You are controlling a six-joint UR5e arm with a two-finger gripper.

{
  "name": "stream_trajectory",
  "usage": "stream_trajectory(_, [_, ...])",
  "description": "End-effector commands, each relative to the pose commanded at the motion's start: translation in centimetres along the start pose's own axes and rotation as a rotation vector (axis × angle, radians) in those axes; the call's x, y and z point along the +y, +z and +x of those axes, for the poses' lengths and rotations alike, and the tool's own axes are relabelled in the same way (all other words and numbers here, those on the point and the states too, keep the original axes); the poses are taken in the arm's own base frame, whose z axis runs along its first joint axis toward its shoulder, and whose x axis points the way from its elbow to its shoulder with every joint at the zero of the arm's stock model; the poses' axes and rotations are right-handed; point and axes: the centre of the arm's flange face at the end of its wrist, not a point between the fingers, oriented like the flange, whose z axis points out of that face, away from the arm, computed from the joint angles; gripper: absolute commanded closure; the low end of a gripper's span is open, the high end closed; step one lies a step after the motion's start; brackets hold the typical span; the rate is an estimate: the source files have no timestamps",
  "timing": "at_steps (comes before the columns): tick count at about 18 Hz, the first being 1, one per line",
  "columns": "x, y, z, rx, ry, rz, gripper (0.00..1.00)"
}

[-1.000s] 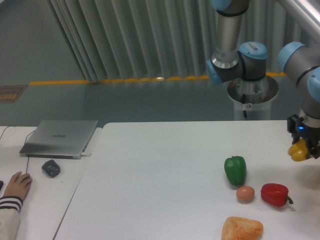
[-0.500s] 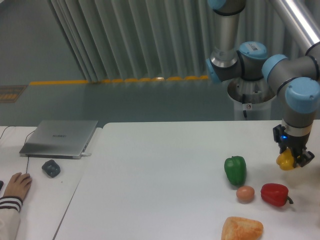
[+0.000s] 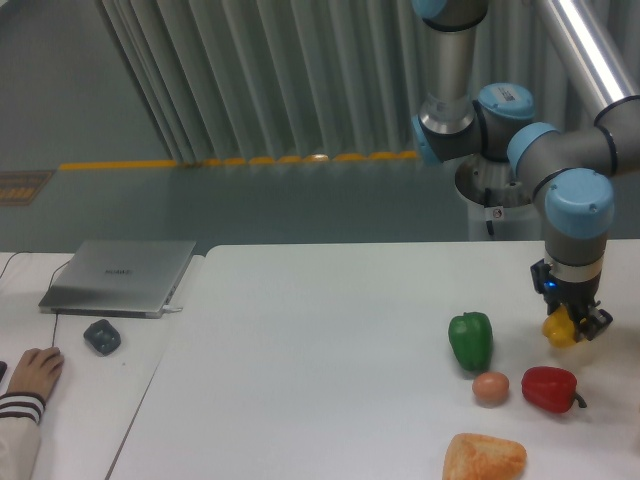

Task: Place the yellow pepper on the table
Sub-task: 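Carry the yellow pepper in the gripper down toward the red pepper, then lower the yellow pepper onto the table beside the red pepper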

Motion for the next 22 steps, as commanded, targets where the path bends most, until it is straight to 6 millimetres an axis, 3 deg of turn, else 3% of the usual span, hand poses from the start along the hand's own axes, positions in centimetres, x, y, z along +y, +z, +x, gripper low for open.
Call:
stream_trajectory(9, [-1.2,-0.1,0.3,-0.005,0.018,0.001,0.48])
stream_trajectory(10, [-1.0,-0.2,0.2,-0.006,0.015,0.002,0.4])
stream_trajectory(12, [-1.2,-0.1,0.2,-0.007,0.012,0.0,0.38])
stream_trajectory(15, [-1.1,-0.3,0.1,-0.008,0.013,0.001,0.1])
stream_trajectory(17, [-1.1,-0.3,0.0,-0.005,0.01,0.0,0.09])
stream_trajectory(20, [-0.8,-1.3,-0.3,-0.022,0.003,0.009,0.0])
stream_trajectory(22, [-0.9,-2.6,-0.5,-0.043,0.001,0.026,0.0])
